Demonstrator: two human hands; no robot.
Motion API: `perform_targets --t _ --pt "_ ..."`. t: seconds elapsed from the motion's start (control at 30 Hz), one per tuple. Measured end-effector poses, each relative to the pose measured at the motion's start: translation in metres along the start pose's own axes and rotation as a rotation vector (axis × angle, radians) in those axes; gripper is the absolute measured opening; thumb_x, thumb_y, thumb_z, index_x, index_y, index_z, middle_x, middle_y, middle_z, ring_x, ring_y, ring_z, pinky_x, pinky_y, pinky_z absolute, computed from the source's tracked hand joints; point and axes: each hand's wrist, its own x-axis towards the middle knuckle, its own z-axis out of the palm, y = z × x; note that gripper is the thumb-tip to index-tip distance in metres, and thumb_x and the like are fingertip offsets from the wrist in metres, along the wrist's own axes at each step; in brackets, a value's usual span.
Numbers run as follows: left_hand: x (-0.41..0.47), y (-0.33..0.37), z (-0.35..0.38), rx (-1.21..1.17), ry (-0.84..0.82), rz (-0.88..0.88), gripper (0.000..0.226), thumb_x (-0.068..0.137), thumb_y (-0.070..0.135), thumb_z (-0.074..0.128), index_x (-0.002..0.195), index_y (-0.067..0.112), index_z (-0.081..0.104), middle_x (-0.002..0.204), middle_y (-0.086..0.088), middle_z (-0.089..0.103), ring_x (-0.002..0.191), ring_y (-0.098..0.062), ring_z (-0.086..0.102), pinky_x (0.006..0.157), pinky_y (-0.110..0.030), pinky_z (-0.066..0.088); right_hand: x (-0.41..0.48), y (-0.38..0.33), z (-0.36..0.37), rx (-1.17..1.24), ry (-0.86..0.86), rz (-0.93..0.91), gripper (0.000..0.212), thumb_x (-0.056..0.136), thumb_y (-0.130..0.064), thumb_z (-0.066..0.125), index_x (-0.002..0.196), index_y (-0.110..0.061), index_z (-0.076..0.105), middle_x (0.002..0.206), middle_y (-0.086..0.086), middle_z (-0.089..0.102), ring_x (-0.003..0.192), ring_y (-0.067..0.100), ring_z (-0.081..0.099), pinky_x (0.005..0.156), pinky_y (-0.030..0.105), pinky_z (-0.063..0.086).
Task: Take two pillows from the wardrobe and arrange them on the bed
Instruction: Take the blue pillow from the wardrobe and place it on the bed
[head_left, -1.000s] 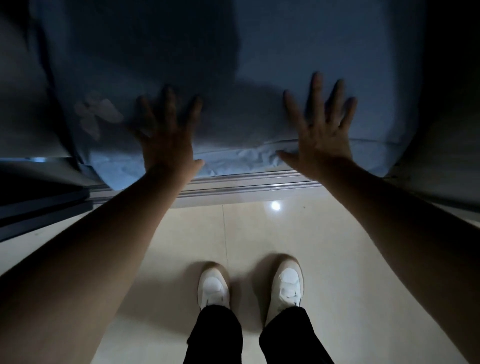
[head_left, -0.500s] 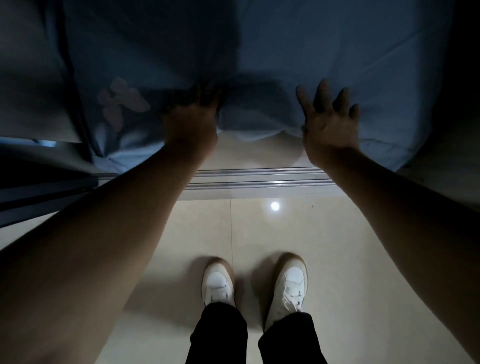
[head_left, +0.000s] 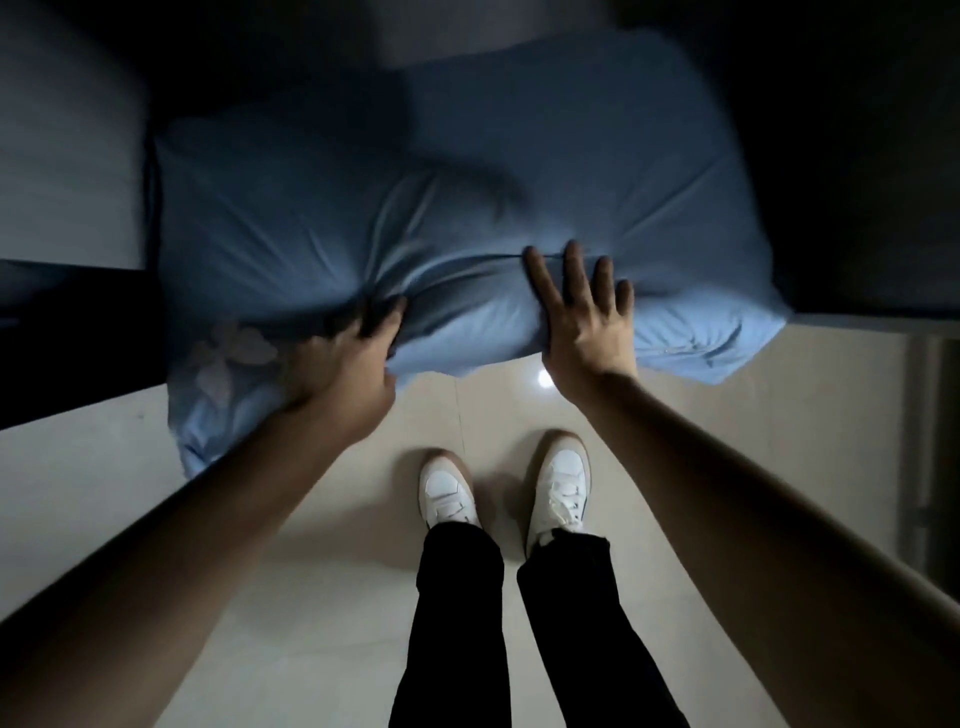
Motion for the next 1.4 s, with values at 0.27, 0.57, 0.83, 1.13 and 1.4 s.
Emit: perform_targets --t 0.27,0.57,0.83,1.13,1.4 --pt "-0.044 0.034 -0.003 -0.037 0.233 -0.088 0.135 0.055 0.056 0.082 0.154 0.031 -0.006 0.161 -0.022 -0.002 0.143 -0.052 0.007 0.101 -0.076 0.024 -0.035 0.011 -0.056 0.068 -0.053 -0.089 0.083 0.079 -0.017 0.052 0.155 -0.030 0.022 0.152 0.018 0.037 0.124 0.047 0.043 0.095 0.055 0.044" --pt "-0.094 0.053 -0.137 0.012 0.205 0.019 0.069 0.079 0.017 0.070 0.143 0.024 0.043 0.121 -0.017 0.063 0.098 -0.045 0.062 0.079 -0.047 0.049 -0.106 0.013 -0.169 0.192 -0.078 -0.003 0.070 0.089 -0.020 0.052 0.154 -0.029 0.026 0.153 0.008 0.042 0.124 0.041 0.051 0.099 0.052 0.044" --pt "-0.239 0.095 -0.242 0.059 0.246 0.033 0.065 0.078 0.018 0.070 0.139 0.026 0.048 0.121 -0.011 0.066 0.090 -0.044 0.066 0.074 -0.045 0.051 -0.221 0.023 -0.289 0.252 -0.167 -0.036 0.079 0.086 -0.031 0.060 0.155 -0.025 0.022 0.158 0.006 0.035 0.123 0.040 0.054 0.096 0.050 0.048" --pt "-0.360 0.128 -0.363 0.123 0.387 -0.014 0.061 0.083 0.019 0.060 0.140 0.036 0.044 0.129 -0.004 0.063 0.106 -0.037 0.063 0.081 -0.040 0.051 -0.309 0.029 -0.425 0.248 0.041 -0.029 0.073 0.085 -0.032 0.054 0.153 -0.032 0.026 0.155 -0.001 0.040 0.125 0.032 0.054 0.102 0.049 0.043" --pt "-0.425 0.135 -0.402 0.172 0.521 0.157 0.052 0.078 0.018 0.057 0.126 0.037 0.050 0.117 -0.001 0.067 0.100 -0.035 0.064 0.078 -0.038 0.050 -0.393 0.026 -0.478 0.233 0.189 0.038 0.069 0.086 -0.024 0.051 0.151 -0.036 0.029 0.145 -0.003 0.052 0.123 0.030 0.057 0.092 0.044 0.050"
